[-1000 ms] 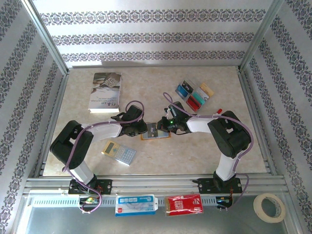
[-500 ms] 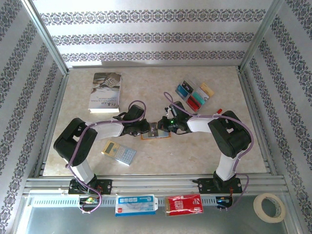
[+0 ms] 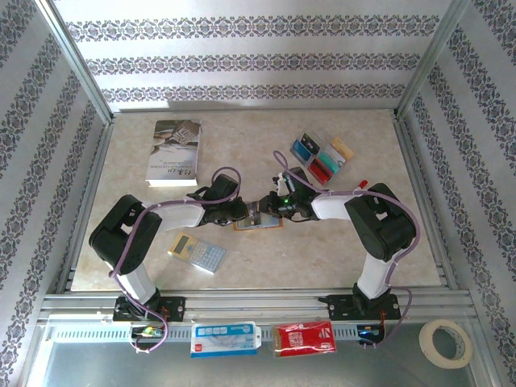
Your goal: Take the credit cards out of the card holder
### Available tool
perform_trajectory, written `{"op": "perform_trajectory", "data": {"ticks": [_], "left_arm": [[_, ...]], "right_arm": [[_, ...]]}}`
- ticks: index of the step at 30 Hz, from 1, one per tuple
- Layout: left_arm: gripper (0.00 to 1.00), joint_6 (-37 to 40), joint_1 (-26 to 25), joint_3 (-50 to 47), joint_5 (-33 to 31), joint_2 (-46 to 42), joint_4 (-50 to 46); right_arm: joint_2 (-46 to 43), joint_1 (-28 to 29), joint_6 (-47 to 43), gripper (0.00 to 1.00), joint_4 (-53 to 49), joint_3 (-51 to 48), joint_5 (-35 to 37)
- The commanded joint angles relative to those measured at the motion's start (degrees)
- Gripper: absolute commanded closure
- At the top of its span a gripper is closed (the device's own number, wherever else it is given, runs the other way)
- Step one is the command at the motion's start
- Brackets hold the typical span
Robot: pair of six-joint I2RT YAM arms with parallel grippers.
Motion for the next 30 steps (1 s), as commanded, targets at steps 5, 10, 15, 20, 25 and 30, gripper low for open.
{"op": "perform_trajectory", "data": {"ticks": [5,10,15,20,25,30], "left_arm": [[0.83,-0.2,0.4,-2.3,-2.1,1.1,-1.6],[0.83,-0.2,0.4,-2.4,-2.0,1.0,-1.2],[0.84,-0.2,0.4,-2.5,-2.2,0.7,-1.4],[0.84,-0.2,0.4,-2.6,-2.3,0.1,-1.5],[0.81,0.3,0.4,-2.2,-3.2,-1.4,-2.7],[0.75,1.9,0.5,-0.9,-4.9,-1.2,-5.3]], "right_arm": [[-1.1,-0.1,2.3,0.80,7.8,-1.8,-5.0],[-1.0,-0.2,2.6,0.80,8.7,-2.1,-5.4],[-0.8,-0.1,2.3,0.82,8.7,-2.4,-5.1],[-0.8,-0.1,2.0,0.87,7.8,-2.5,-4.0],[-2.1,-0.3,-0.1,0.94,5.0,-2.5,-1.3],[-4.9,-2.0,-0.3,0.98,4.6,-3.5,0.0]]}}
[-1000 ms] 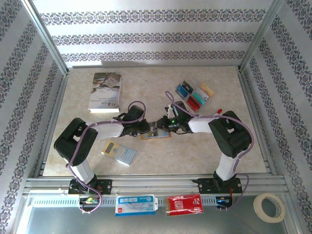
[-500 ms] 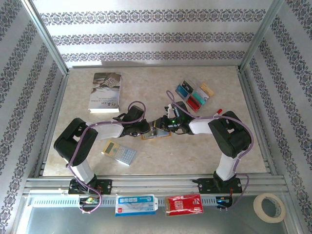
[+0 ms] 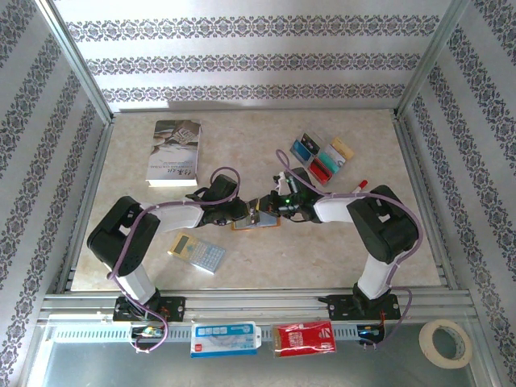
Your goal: Take the credit cards out of the card holder
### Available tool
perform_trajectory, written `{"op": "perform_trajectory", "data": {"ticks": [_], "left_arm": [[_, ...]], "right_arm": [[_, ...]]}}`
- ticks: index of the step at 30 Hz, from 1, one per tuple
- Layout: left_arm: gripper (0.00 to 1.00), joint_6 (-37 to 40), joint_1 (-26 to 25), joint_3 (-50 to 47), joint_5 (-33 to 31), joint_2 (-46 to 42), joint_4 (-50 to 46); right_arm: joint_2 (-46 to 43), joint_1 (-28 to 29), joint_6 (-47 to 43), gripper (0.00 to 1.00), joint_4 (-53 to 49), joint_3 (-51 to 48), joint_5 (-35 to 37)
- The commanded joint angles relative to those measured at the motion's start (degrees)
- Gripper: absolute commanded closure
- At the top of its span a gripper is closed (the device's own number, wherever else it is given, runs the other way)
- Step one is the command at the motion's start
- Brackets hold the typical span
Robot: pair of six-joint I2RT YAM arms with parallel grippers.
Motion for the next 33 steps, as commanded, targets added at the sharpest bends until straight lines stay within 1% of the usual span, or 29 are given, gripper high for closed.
{"op": "perform_trajectory", "data": {"ticks": [1,6,9,13,15,18,21,25,29,33], "left_arm": [[0.74,1.9,0.5,0.1,-3.0,0.3,-5.6],[0.74,3.2,0.5,0.7,-2.7,0.5,-5.8],[0.70,4.3,0.4,1.3,-2.7,-1.7,-6.8],[0.55,4.9,0.8,0.6,-3.8,-7.7,-6.9],[0.46,4.2,1.7,-1.5,-3.5,-11.2,-4.6],[0.36,3.3,2.9,-4.5,-2.7,-15.7,-1.4],[0.29,2.6,4.3,-6.5,-0.7,-19.3,-0.2],[0.18,-0.2,5.4,-9.5,3.6,-23.9,5.3],[0.11,0.8,6.0,-9.5,3.3,-26.8,3.9],[0.07,2.5,7.6,-9.4,2.4,-28.6,0.9]], "right_arm": [[-3.5,-1.5,-1.9,0.98,-0.5,-1.3,2.0],[-8.9,-3.5,-5.2,0.99,-3.0,-2.8,3.1],[-13.9,-4.9,-9.3,0.99,-7.2,-2.4,4.8],[-20.1,-6.9,-14.8,1.00,-13.8,0.3,7.8],[-22.4,-8.0,-17.4,1.00,-16.4,2.2,9.0],[-24.9,-9.2,-20.6,1.00,-18.5,4.5,11.5],[-26.1,-10.5,-22.3,1.00,-20.1,6.7,12.1],[-26.5,-11.8,-22.3,1.00,-20.6,9.1,11.2],[-25.7,-13.6,-25.2,1.00,-21.9,11.7,12.2],[-22.3,-15.5,-32.2,1.00,-27.8,18.0,15.7]]}}
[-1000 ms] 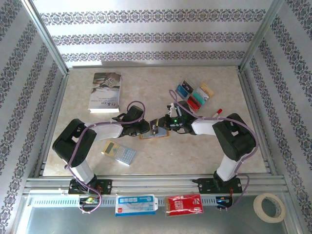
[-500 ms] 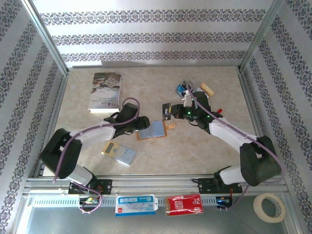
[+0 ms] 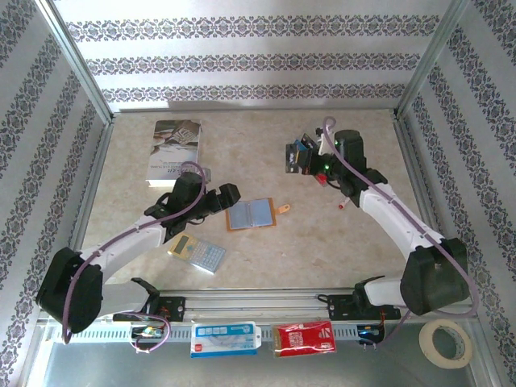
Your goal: Take the credit cards out of the card holder
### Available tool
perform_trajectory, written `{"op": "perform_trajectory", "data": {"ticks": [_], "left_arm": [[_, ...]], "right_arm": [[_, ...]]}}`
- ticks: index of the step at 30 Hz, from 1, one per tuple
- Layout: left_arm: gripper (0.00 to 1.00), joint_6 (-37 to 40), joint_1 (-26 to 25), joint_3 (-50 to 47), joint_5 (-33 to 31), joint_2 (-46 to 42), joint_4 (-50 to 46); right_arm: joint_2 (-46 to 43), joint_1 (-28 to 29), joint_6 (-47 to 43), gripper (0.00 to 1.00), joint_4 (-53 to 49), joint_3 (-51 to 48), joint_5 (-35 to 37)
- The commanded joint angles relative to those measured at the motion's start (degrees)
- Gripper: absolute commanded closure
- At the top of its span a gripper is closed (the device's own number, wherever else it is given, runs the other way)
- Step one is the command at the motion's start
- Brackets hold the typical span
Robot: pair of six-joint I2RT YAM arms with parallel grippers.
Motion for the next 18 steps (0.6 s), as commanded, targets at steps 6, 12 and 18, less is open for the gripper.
{"op": "perform_trajectory", "data": {"ticks": [6,12,18], "left_arm": [[0.01,2.9,6.3,-2.4,-2.3,-2.1,-2.6],[0.00,4.3,10.1,-4.7,-2.8,-3.5,-4.8],[0.00,5.4,13.1,-6.8,-2.9,-4.6,-5.9]], "right_arm": [[8.8,-2.4,-16.7,1.00,-6.2,13.4,9.8],[19.1,-3.1,-26.2,1.00,-12.4,24.8,15.6],[25.2,-4.1,-34.2,1.00,-15.8,31.3,15.5]]}}
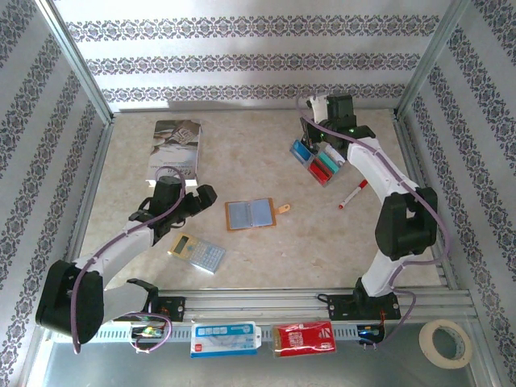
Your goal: Take the credit cards out of the card holder
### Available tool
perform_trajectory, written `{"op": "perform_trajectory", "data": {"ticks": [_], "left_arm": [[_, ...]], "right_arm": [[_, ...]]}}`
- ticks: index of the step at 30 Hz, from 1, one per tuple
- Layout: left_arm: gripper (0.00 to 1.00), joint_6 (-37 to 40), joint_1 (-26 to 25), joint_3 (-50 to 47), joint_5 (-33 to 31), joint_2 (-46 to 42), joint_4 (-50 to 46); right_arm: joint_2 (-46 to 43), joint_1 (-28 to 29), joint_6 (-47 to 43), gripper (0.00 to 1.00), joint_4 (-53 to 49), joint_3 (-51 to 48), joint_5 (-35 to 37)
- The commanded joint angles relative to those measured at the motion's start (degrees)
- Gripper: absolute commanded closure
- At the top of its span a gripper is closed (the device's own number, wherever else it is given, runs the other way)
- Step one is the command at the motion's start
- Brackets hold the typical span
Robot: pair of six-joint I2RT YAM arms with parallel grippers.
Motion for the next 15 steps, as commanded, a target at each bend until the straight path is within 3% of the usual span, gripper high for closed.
{"op": "perform_trajectory", "data": {"ticks": [1,15], "left_arm": [[0.00,2.1,1.7,-1.0,-0.6,-1.0,-1.7],[0.00,2.8,3.3,-0.8,1.8,0.4,-1.6]], "right_arm": [[3.0,-0.6,-7.6,1.00,-4.4,5.0,1.7],[15.5,-1.0,-16.0,1.00,-13.2,16.3,3.2]]}}
